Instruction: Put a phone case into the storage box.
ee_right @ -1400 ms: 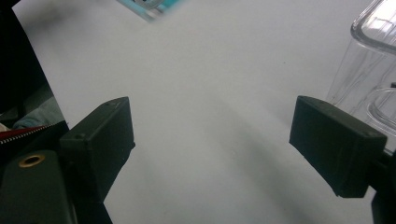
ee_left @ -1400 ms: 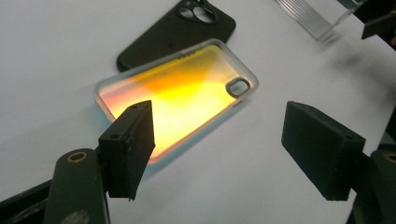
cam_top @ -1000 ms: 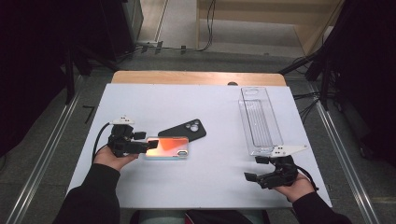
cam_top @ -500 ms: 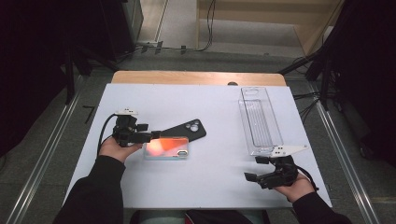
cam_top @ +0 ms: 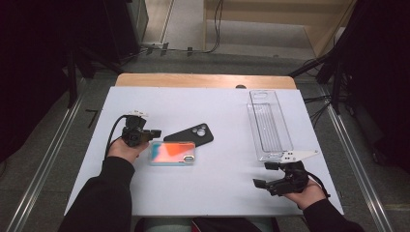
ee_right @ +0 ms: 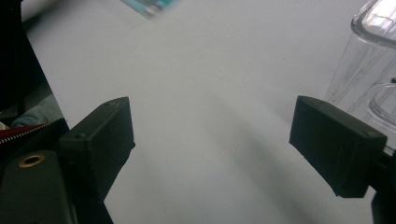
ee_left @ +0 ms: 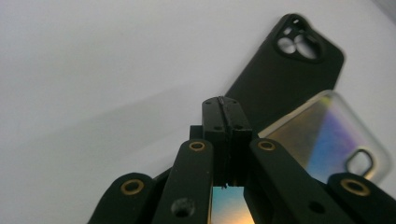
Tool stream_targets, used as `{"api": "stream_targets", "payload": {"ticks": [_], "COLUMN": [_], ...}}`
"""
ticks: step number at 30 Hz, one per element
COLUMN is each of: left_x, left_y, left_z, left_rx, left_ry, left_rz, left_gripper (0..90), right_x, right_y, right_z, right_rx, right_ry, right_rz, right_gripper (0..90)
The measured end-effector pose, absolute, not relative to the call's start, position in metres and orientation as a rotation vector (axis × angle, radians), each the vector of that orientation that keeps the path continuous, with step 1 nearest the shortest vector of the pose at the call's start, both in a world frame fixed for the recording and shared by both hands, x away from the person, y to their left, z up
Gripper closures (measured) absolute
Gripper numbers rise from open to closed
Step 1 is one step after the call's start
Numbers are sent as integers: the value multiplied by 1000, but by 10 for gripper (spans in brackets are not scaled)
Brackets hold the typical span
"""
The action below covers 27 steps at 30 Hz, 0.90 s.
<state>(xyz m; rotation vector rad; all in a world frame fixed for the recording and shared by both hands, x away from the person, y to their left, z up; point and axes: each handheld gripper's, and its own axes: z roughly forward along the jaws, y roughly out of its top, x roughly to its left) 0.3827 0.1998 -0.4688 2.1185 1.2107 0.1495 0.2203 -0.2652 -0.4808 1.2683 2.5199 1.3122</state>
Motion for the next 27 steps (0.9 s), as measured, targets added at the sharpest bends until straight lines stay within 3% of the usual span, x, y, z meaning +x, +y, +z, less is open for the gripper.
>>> {"api": "stream_targets", "payload": {"ticks": [27], "left_x": [364], "left_y": [209], "left_z": [-481], "left_rx": [2206], "left_ry": [1198], "left_rz": [91], "left_gripper": [900], "right_x": [219], "right_y": [-267], "right_z": [-480], "right_rx": [1273], "right_ry": [2508], "right_rz": [1317], "right_gripper": [122]}}
